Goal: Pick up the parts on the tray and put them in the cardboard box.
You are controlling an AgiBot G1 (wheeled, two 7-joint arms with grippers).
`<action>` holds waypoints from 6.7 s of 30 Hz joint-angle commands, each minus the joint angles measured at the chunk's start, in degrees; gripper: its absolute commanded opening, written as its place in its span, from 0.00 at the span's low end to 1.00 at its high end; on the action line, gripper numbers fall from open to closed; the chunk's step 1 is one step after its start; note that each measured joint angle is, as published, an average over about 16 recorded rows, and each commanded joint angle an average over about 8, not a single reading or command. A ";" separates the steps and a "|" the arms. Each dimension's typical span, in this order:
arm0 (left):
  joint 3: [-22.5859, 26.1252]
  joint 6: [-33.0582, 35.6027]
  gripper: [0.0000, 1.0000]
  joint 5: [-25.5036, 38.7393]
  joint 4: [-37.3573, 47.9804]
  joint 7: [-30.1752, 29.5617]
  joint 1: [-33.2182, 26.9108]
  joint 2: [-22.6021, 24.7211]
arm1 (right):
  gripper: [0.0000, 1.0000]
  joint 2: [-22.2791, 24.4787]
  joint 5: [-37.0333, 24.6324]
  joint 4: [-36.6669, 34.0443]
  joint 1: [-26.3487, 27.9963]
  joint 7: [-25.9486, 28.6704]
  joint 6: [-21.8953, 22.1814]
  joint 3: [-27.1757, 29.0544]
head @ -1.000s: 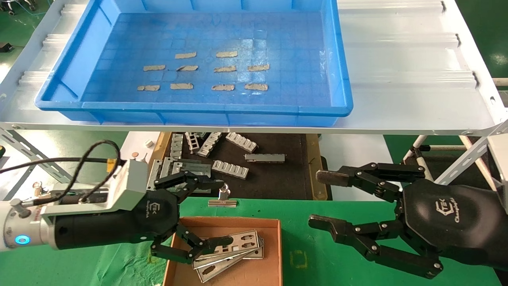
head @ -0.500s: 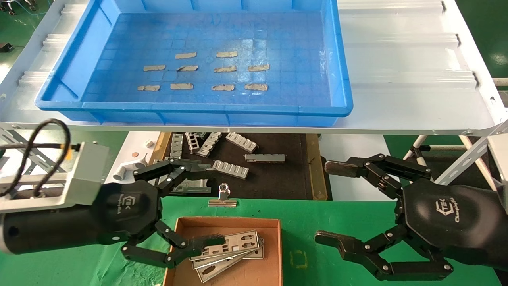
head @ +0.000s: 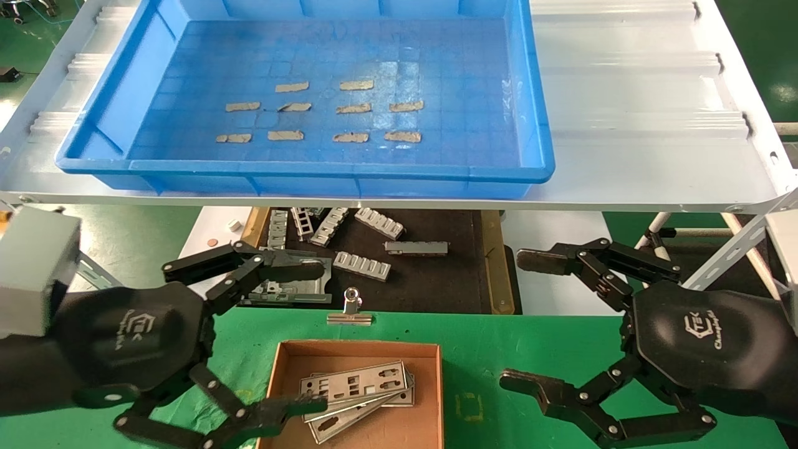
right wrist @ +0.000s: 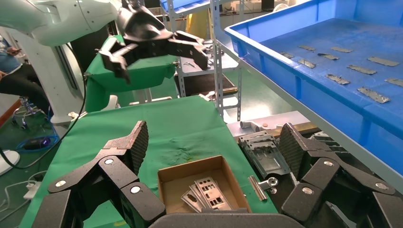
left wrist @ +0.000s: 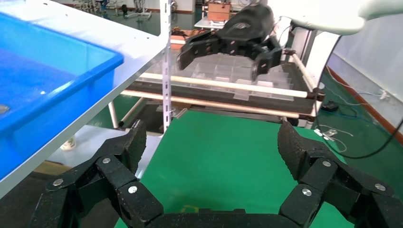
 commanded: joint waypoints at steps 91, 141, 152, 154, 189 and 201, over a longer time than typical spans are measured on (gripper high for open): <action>-1.34 0.40 1.00 -0.49 -1.37 -1.21 0.57 -0.62 | 1.00 0.00 0.01 -0.01 -0.01 0.00 0.01 0.01; -1.34 0.40 1.00 -0.50 -1.37 -1.21 0.57 -0.62 | 1.00 0.00 0.01 -0.01 -0.01 0.00 0.01 0.01; -1.33 0.40 1.00 -0.50 -1.37 -1.21 0.57 -0.62 | 1.00 0.01 0.01 -0.01 -0.01 0.00 0.01 0.01; -1.33 0.40 1.00 -0.50 -1.37 -1.21 0.57 -0.62 | 1.00 0.00 0.01 -0.01 -0.01 0.00 0.01 0.01; -1.33 0.40 1.00 -0.50 -1.37 -1.21 0.57 -0.62 | 1.00 0.00 0.01 -0.01 -0.01 0.00 0.01 0.01; -1.34 0.40 1.00 -0.50 -1.37 -1.21 0.57 -0.62 | 1.00 0.00 0.01 -0.01 -0.01 0.00 0.01 0.01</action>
